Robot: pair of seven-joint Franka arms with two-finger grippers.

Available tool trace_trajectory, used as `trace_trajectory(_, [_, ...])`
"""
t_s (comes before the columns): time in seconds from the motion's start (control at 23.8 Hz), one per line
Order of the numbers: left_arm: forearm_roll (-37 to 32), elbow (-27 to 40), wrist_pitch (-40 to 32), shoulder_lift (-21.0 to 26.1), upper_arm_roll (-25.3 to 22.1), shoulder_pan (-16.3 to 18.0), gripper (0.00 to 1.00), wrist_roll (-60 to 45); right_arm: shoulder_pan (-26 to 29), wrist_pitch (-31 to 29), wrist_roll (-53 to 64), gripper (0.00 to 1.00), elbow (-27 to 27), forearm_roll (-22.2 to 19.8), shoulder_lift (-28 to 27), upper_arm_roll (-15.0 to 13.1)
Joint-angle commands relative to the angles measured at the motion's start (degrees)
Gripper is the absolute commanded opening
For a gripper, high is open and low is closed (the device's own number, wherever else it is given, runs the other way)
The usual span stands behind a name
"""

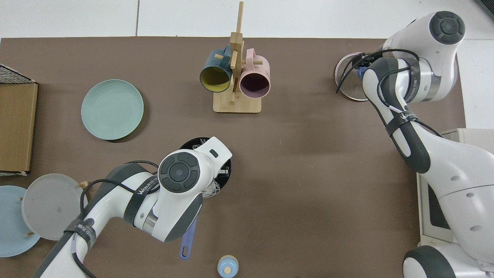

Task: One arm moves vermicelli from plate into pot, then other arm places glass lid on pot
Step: 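Release the vermicelli into the saucepan while the right gripper grasps the lid, then withdraw the left gripper while the right gripper lifts the glass lid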

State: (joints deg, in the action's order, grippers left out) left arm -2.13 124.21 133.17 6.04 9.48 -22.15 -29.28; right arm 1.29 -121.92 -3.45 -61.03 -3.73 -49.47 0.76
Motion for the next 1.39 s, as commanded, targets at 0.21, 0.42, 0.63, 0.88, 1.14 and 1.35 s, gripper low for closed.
trace_trajectory(0.21, [-1.6,-3.0,-4.2,-3.9,-0.9,3.3,1.0,1.0,0.5,-2.4,2.0,0.89,-0.8,0.0,-1.0,0.5])
trace_trajectory(0.42, [-1.3,-10.5,-10.9,-3.0,-0.9,10.3,1.0,11.6,0.5,-2.4,4.4,0.21,-0.8,0.0,-0.8,0.5])
trace_trajectory(0.63, [-0.9,-14.6,-15.6,-2.8,-0.9,18.1,1.0,23.1,0.3,-2.0,4.4,0.0,-0.8,0.7,0.4,0.5])
trace_trajectory(0.88, [-1.1,-22.2,-27.2,-3.2,-0.9,23.6,1.0,29.2,-0.8,-1.1,3.4,0.0,-8.2,1.2,8.8,0.7])
trace_trajectory(1.14, [-0.9,-30.4,-36.4,-3.5,-1.6,27.1,1.0,29.0,-2.8,-1.2,1.3,0.0,-24.5,1.2,23.1,1.3])
trace_trajectory(1.35, [-0.7,-32.7,-38.3,-3.7,-1.4,27.3,1.0,28.8,-5.9,-0.4,-3.7,0.0,-38.3,1.2,37.3,1.3])
